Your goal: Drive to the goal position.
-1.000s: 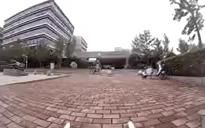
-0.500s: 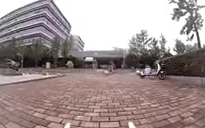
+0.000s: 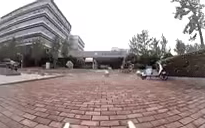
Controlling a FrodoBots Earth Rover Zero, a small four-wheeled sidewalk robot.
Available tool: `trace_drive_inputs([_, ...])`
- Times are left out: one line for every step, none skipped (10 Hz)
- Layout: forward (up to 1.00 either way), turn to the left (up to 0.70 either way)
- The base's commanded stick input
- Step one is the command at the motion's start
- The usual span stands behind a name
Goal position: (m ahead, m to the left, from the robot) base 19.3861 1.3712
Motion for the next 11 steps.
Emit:
trace_drive_inputs([0.45,0.0])
trace_drive_inputs([0.45,0.0])
trace_drive_inputs([0.45,0.0])
trace_drive_inputs([0.45,0.0])
trace_drive_inputs([0.45,0.0])
trace_drive_inputs([0.45,0.0])
trace_drive_inputs([0.45,0.0])
trace_drive_inputs([0.45,0.0])
trace_drive_inputs([0.45,0.0])
trace_drive_inputs([0.45,0.0])
trace_drive_inputs([0.45,0.0])
